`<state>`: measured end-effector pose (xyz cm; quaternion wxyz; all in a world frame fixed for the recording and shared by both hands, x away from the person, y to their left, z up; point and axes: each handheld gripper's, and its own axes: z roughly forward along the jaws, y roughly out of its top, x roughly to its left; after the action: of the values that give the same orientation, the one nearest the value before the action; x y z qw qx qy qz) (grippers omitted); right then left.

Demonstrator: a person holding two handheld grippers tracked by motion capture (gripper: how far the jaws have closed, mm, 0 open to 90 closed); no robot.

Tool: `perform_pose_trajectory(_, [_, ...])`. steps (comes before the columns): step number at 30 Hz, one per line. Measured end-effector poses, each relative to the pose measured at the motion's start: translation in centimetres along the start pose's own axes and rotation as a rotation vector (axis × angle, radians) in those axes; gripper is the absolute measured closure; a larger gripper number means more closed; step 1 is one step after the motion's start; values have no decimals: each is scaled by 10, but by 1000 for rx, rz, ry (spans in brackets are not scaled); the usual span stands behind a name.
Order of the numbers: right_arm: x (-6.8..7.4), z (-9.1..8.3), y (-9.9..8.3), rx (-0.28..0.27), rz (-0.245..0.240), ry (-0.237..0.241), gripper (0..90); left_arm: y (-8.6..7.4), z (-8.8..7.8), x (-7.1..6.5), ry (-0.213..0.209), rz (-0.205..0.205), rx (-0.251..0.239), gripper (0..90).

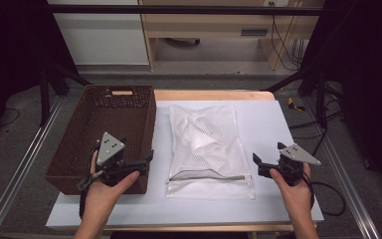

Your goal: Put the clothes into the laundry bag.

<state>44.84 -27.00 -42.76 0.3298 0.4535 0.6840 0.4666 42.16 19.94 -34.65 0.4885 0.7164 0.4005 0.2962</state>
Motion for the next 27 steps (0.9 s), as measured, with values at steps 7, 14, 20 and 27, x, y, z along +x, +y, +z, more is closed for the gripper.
perform_pose_trajectory(7, [-9, 0, -4, 12, 17, -25, 50, 0, -6, 19, 35, -14, -1, 70])
perform_pose_trajectory(14, [-18, 0, -8, 35, 40, -57, 55, -2, -13, 38, 82, -28, 5, 68])
perform_pose_trajectory(20, [-24, 1, -12, 47, 56, -78, 56, -4, -19, 56, 117, -40, 13, 65])
perform_pose_trajectory(27, [-30, 5, -19, 95, 73, -92, 54, -9, -24, 73, 155, -33, 54, 59])
